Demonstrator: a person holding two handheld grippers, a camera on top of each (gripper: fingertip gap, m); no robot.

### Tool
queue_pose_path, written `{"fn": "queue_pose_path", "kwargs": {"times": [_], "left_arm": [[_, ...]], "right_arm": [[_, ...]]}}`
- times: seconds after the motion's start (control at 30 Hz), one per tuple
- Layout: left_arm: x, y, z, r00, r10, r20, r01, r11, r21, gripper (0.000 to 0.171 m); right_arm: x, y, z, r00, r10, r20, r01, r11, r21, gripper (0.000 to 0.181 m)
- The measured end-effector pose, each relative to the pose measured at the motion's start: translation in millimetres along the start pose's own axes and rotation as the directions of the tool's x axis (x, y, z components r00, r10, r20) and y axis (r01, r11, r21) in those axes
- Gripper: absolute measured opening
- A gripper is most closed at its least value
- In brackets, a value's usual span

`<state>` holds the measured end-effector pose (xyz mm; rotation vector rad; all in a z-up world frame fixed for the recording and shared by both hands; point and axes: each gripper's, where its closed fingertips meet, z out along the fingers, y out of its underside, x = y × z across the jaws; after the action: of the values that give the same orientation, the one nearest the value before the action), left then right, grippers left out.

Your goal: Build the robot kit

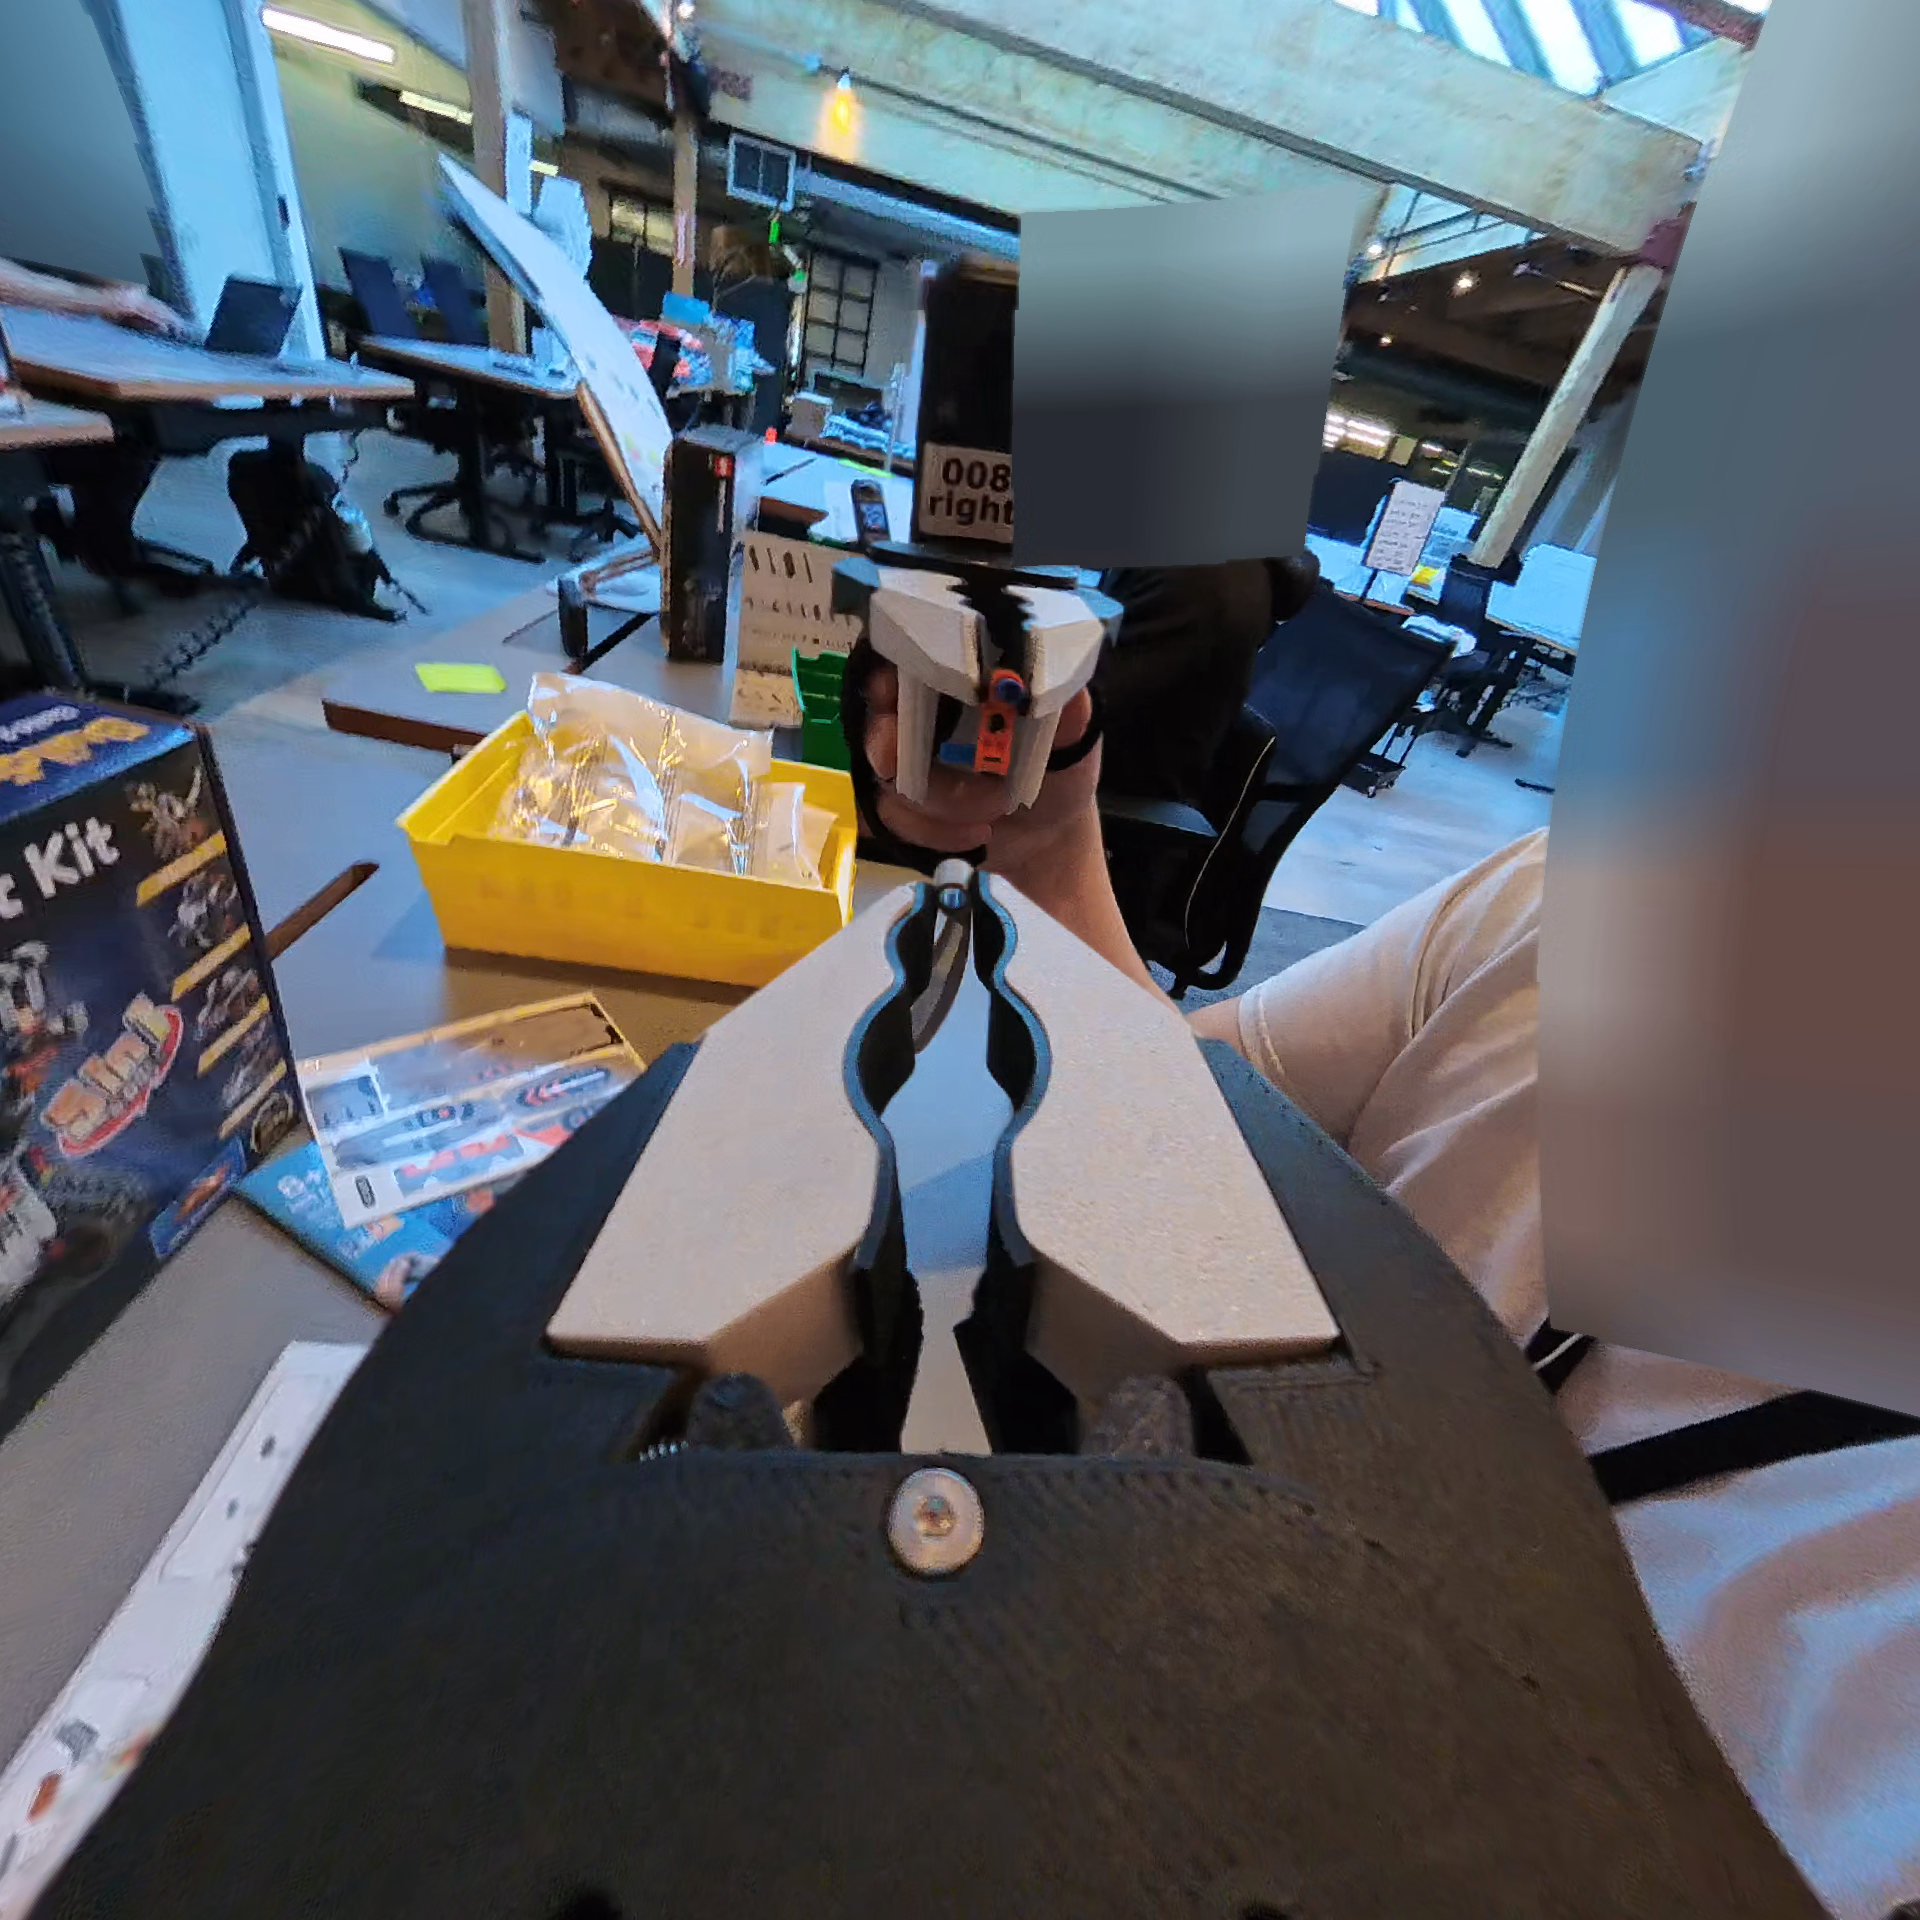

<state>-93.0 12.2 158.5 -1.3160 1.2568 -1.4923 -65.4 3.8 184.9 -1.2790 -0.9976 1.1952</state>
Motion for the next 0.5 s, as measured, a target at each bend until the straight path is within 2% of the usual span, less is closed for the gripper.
{"fn": "queue_pose_path", "kwargs": {"times": [0.07, 0.17, 0.27, 0.5], "left_arm": [[-4, 3, 1, 0.999, -0.047, 0.016, 0.047, 0.999, -0.008, 0.005], [-7, 8, 5, 0.998, -0.066, 0.018, 0.067, 0.997, -0.031, 0.005], [-11, 10, 8, 0.996, -0.083, 0.030, 0.084, 0.996, -0.038, 0.005], [-12, 16, 11, 0.996, -0.071, 0.060, 0.075, 0.995, -0.063, 0.005]], "right_arm": [[7, 6, 1, 0.997, 0.071, 0.023, -0.071, 0.997, -0.001, 0.006], [15, 24, 5, 0.977, 0.201, 0.072, -0.196, 0.978, -0.069, 0.006], [24, 33, 7, 0.965, 0.251, 0.083, -0.243, 0.966, -0.087, 0.006], [19, 39, 11, 0.957, 0.268, 0.112, -0.253, 0.959, -0.128, 0.006]]}}
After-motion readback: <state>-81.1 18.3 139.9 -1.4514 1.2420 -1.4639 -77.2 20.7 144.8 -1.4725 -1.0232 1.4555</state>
